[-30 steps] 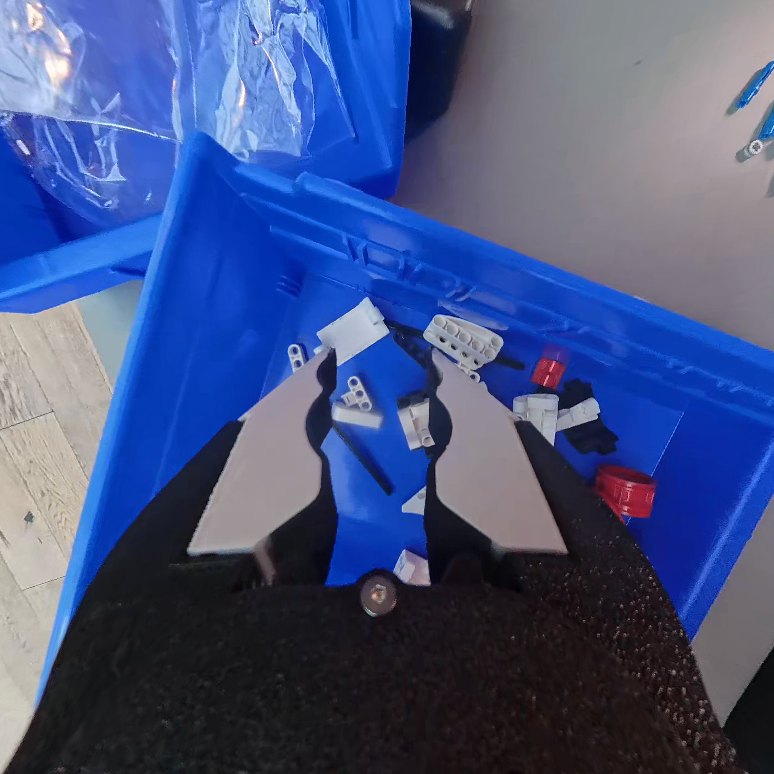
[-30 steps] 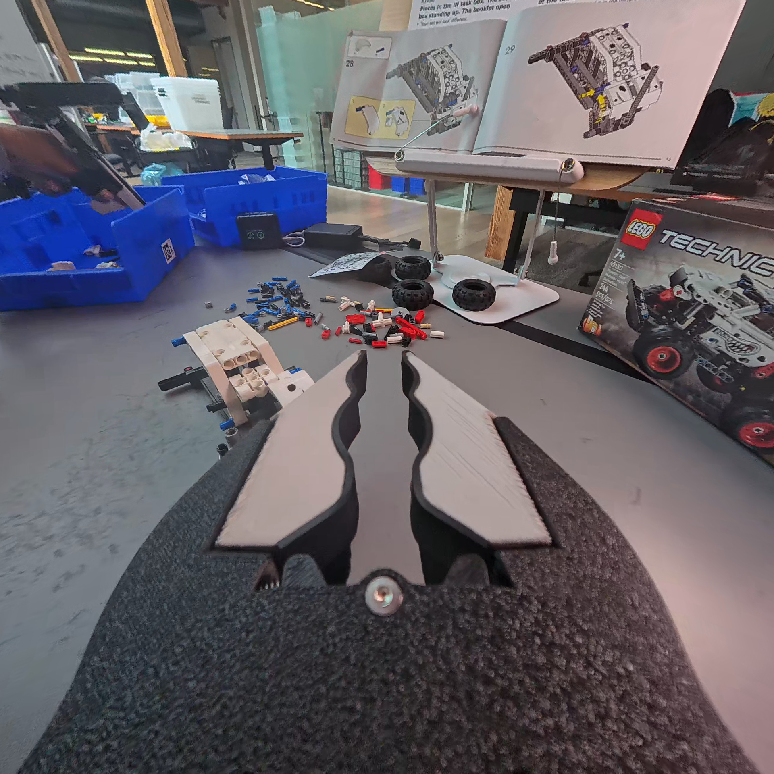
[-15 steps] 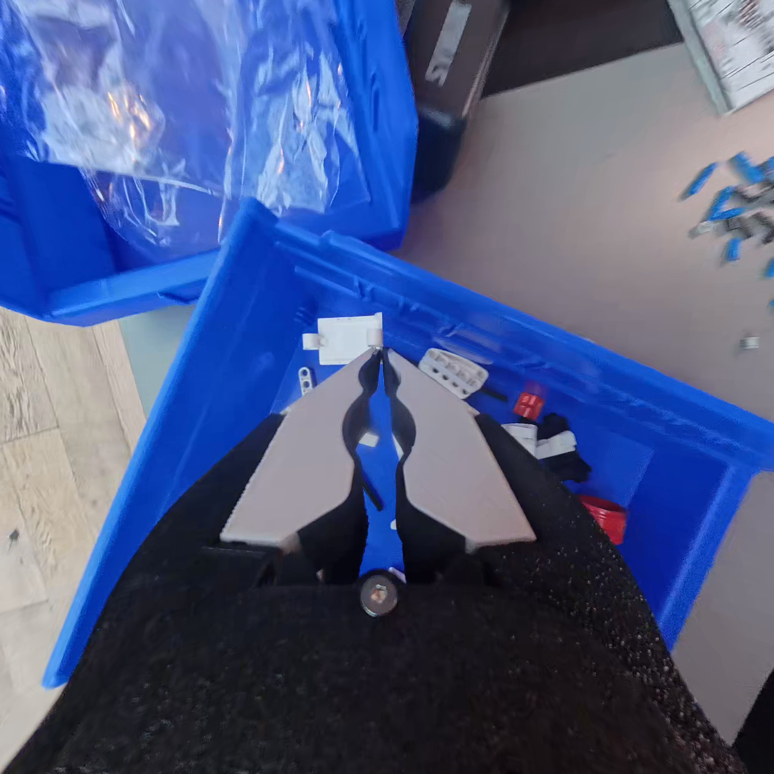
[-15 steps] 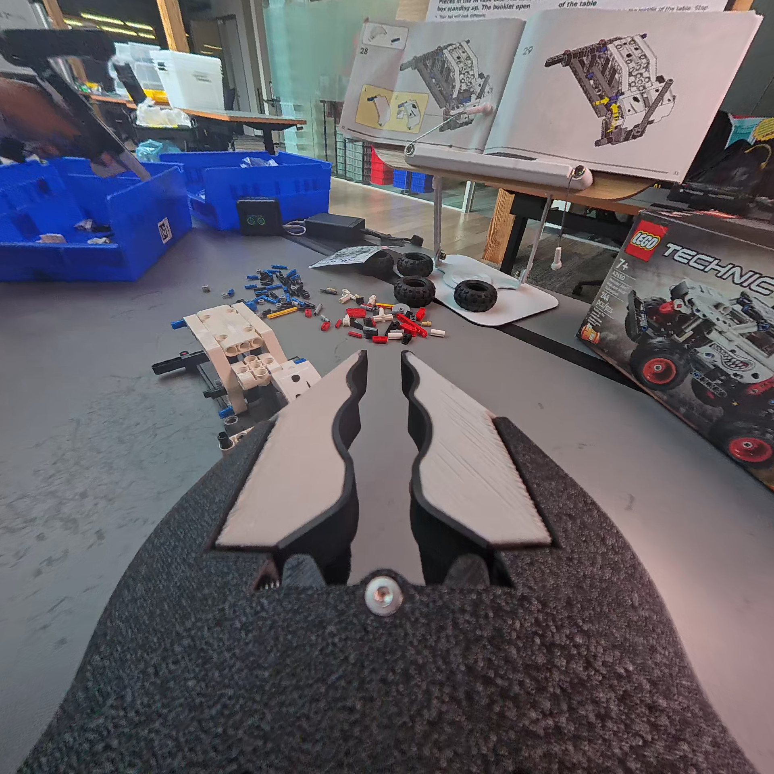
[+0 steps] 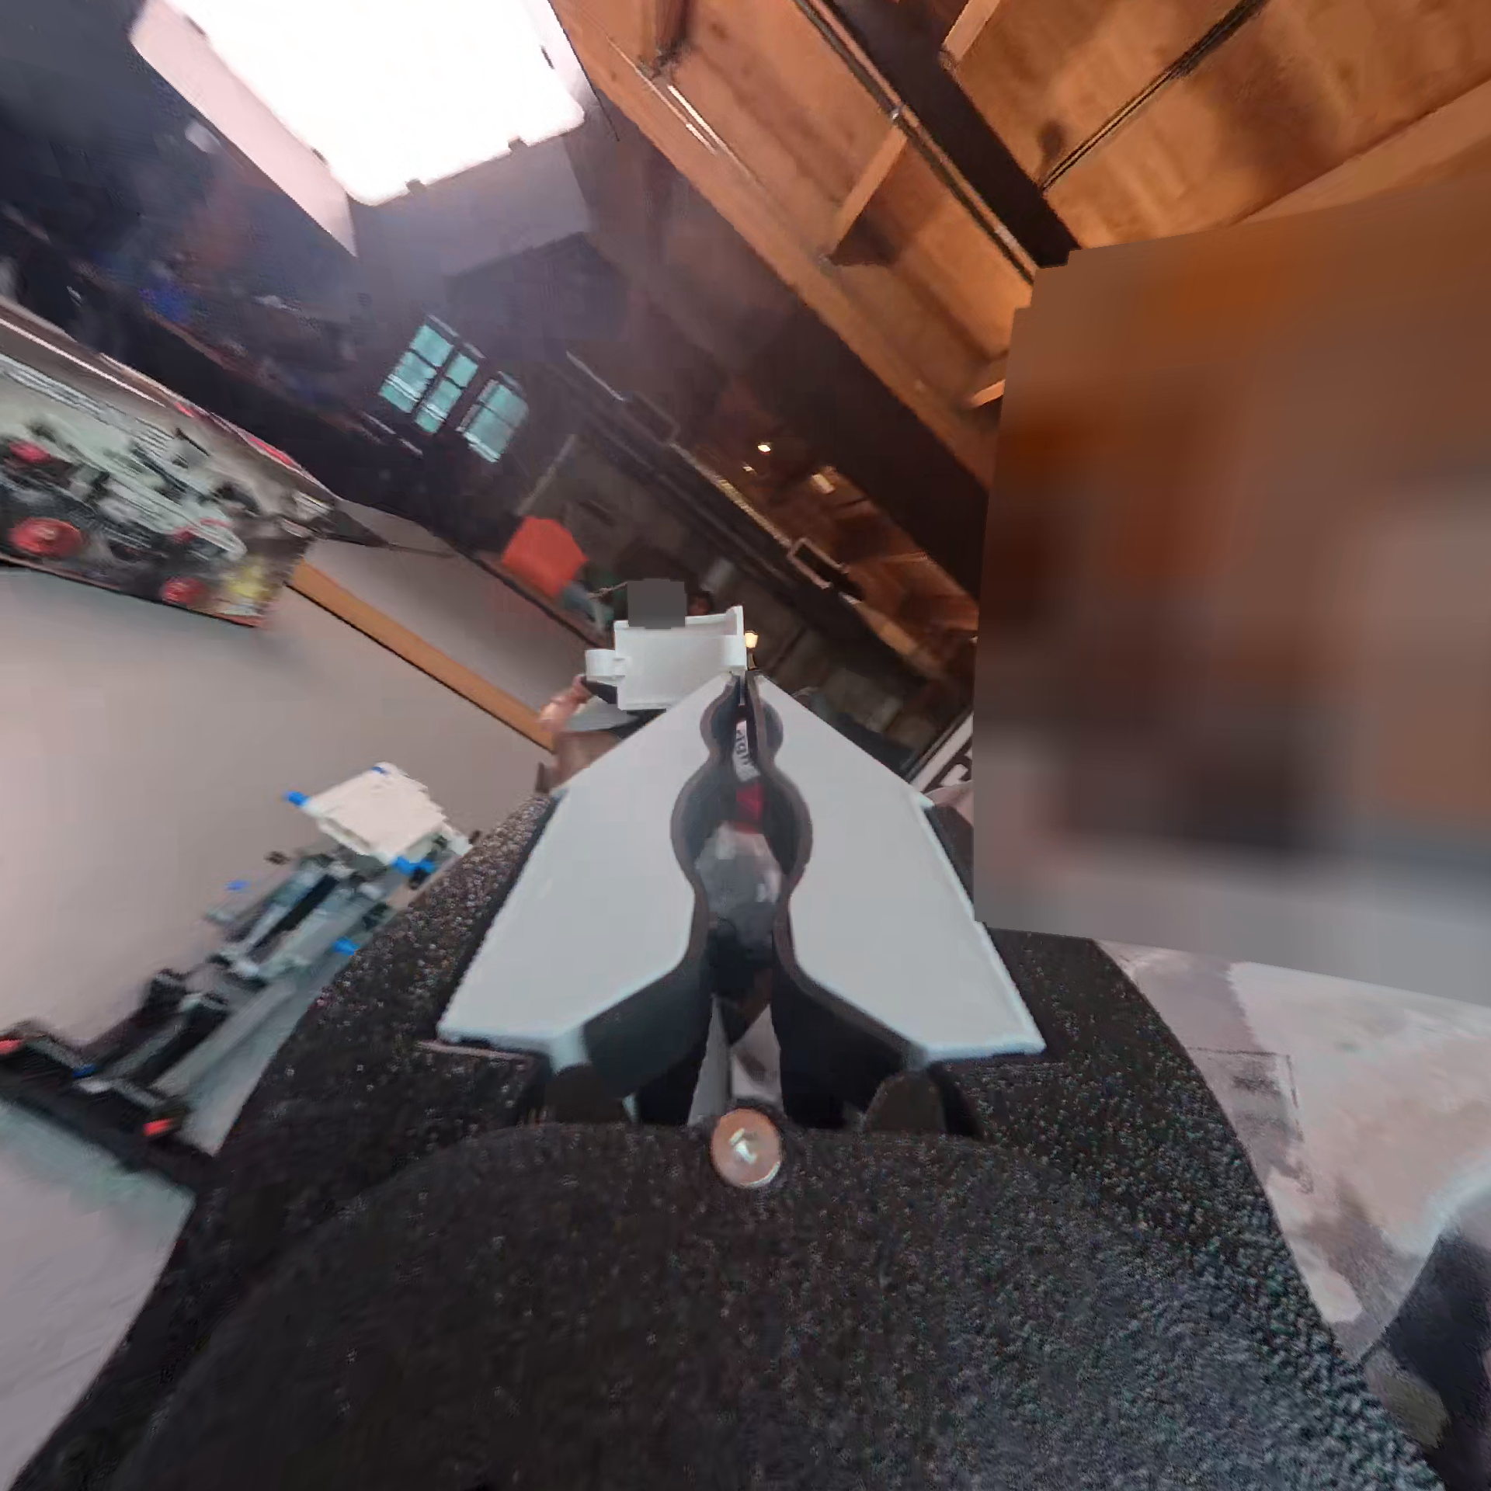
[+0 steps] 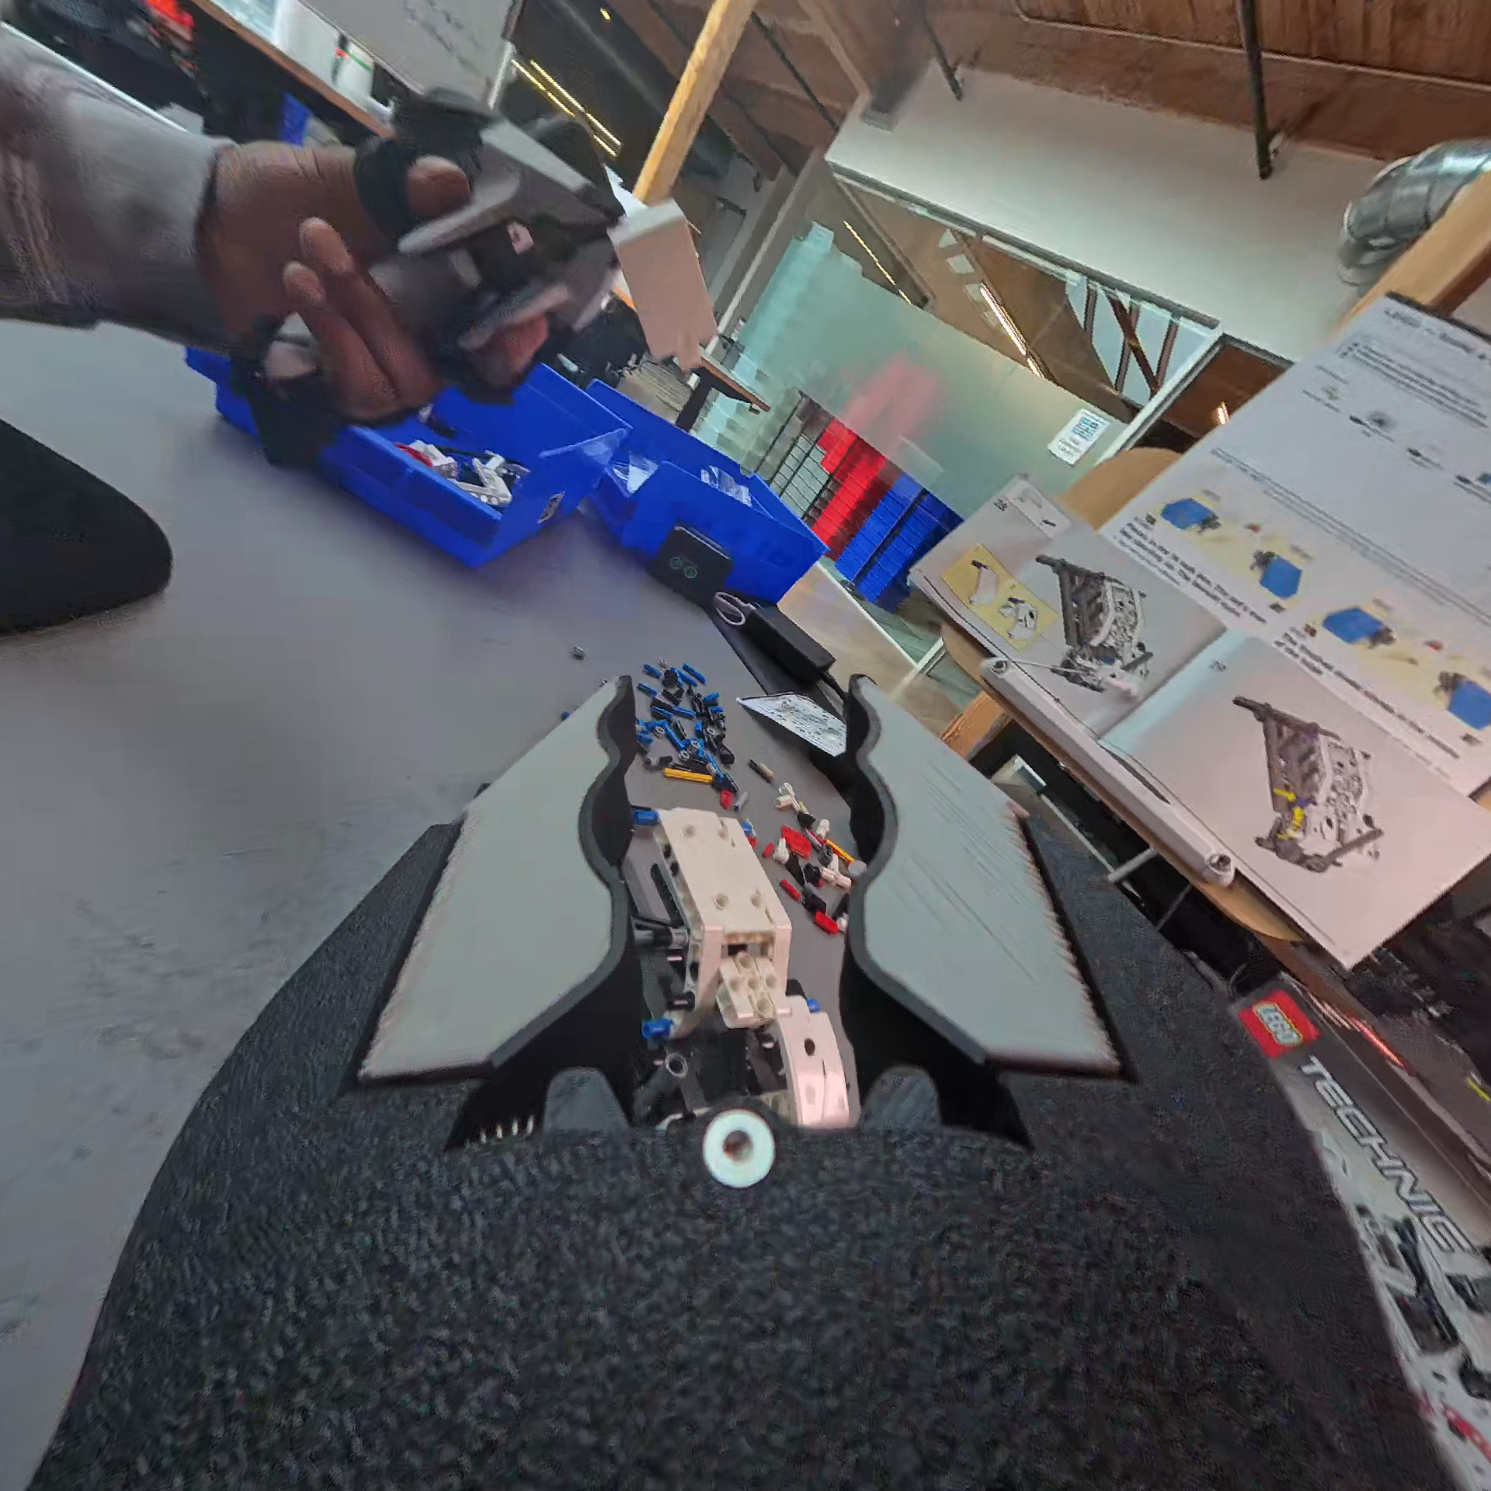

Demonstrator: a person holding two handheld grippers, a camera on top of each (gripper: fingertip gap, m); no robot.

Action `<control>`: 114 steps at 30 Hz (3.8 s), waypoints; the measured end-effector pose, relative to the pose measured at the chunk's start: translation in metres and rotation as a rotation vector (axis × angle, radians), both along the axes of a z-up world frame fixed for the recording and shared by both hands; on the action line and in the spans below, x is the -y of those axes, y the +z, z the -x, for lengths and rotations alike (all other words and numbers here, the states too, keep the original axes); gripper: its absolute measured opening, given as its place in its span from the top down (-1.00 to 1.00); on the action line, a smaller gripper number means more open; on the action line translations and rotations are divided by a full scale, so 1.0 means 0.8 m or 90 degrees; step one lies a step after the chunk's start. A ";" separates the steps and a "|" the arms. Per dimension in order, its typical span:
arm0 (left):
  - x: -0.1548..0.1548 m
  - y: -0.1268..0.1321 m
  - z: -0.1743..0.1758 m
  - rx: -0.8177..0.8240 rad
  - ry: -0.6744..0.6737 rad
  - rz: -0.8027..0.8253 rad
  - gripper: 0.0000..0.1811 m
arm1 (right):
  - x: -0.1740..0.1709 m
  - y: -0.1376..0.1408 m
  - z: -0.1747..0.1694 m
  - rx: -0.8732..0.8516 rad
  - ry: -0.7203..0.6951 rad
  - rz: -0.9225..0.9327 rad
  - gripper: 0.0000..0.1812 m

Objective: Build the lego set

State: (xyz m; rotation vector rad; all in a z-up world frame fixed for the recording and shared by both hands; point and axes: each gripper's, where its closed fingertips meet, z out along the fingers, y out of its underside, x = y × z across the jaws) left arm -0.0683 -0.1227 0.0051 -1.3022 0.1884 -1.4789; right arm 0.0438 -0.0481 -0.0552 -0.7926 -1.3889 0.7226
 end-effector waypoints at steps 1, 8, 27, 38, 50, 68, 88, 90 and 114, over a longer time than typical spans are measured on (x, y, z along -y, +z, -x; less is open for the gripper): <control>-0.006 -0.012 -0.022 0.036 -0.038 0.013 1.00 | 0.013 0.004 0.005 0.004 0.016 -0.015 0.42; -0.039 -0.073 -0.113 0.080 -0.153 0.093 0.99 | 0.039 -0.015 0.028 0.079 0.058 -0.057 0.50; -0.011 -0.208 -0.142 -0.452 -0.147 0.154 0.66 | 0.100 -0.208 -0.057 0.761 0.412 -0.137 0.73; -0.013 -0.256 -0.127 -0.667 -0.087 0.100 0.64 | 0.087 -0.168 -0.026 0.724 0.330 -0.057 0.43; 0.005 -0.284 -0.146 -0.767 -0.144 0.088 0.65 | 0.104 -0.176 -0.097 0.544 0.007 0.419 0.44; 0.012 -0.266 -0.175 -0.800 -0.112 -0.049 0.64 | 0.108 -0.185 -0.048 0.488 0.015 0.684 0.98; 0.022 -0.149 -0.190 -0.179 -0.270 0.166 0.86 | 0.135 -0.077 -0.071 0.486 0.528 0.510 0.96; -0.007 -0.157 -0.164 -0.156 -0.181 0.215 0.93 | 0.089 -0.095 -0.045 0.440 0.333 0.420 0.83; -0.062 -0.082 -0.002 -0.425 0.426 -0.149 0.03 | 0.059 -0.190 -0.065 0.714 0.132 0.146 0.73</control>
